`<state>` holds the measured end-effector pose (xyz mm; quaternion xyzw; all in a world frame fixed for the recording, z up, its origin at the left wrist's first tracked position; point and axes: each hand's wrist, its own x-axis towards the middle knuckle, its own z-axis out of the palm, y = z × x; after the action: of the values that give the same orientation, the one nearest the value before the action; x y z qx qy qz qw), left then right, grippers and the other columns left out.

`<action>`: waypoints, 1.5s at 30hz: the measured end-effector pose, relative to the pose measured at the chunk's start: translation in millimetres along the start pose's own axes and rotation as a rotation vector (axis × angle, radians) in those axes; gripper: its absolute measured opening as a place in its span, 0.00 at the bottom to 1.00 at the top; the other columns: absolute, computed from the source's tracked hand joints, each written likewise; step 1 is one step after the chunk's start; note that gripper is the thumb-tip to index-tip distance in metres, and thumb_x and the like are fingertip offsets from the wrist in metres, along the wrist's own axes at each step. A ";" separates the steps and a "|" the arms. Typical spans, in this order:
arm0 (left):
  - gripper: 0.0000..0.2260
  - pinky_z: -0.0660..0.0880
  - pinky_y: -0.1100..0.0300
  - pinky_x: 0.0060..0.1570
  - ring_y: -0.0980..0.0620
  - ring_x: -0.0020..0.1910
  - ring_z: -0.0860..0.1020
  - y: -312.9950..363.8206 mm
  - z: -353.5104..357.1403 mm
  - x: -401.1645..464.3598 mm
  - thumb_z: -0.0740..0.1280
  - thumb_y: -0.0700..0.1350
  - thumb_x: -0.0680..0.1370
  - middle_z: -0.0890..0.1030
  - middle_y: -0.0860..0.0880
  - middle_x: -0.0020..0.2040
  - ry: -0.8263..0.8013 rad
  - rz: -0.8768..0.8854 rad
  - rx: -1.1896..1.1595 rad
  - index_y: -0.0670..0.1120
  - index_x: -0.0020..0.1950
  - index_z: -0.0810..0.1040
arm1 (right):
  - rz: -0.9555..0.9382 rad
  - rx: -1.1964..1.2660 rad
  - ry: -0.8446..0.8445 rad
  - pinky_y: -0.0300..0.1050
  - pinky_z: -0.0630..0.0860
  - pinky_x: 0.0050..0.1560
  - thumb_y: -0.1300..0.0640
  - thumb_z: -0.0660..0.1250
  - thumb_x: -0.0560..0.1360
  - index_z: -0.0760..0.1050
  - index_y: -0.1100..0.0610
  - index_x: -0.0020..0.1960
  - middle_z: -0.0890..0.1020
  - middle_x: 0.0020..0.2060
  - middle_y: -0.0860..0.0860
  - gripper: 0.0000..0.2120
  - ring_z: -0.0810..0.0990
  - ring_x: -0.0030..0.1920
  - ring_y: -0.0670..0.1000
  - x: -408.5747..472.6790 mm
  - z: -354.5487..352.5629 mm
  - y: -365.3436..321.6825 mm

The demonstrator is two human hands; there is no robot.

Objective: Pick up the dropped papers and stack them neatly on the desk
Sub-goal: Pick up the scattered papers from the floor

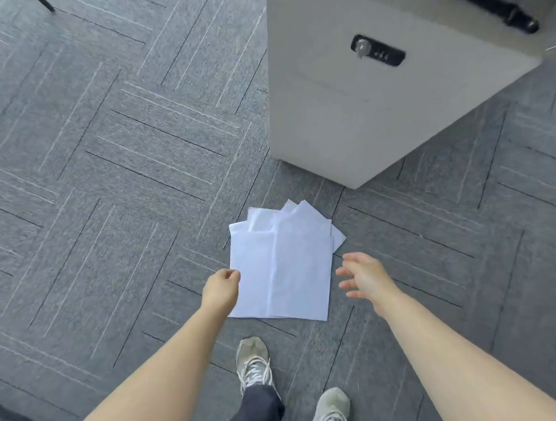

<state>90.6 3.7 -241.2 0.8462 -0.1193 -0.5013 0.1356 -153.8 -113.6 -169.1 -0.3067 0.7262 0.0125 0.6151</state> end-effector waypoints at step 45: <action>0.15 0.81 0.58 0.32 0.51 0.30 0.81 -75.8 93.7 194.0 0.74 0.37 0.59 0.85 0.50 0.32 -0.179 0.336 -0.433 0.41 0.45 0.82 | -0.160 0.503 -0.050 0.59 0.74 0.64 0.47 0.82 0.56 0.62 0.51 0.73 0.76 0.66 0.53 0.51 0.79 0.62 0.56 282.3 136.5 152.8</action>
<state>104.1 -1.4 -469.1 0.7184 -0.1594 -0.5582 0.3833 -118.9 -57.0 -511.5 -0.2001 0.6645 -0.2094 0.6889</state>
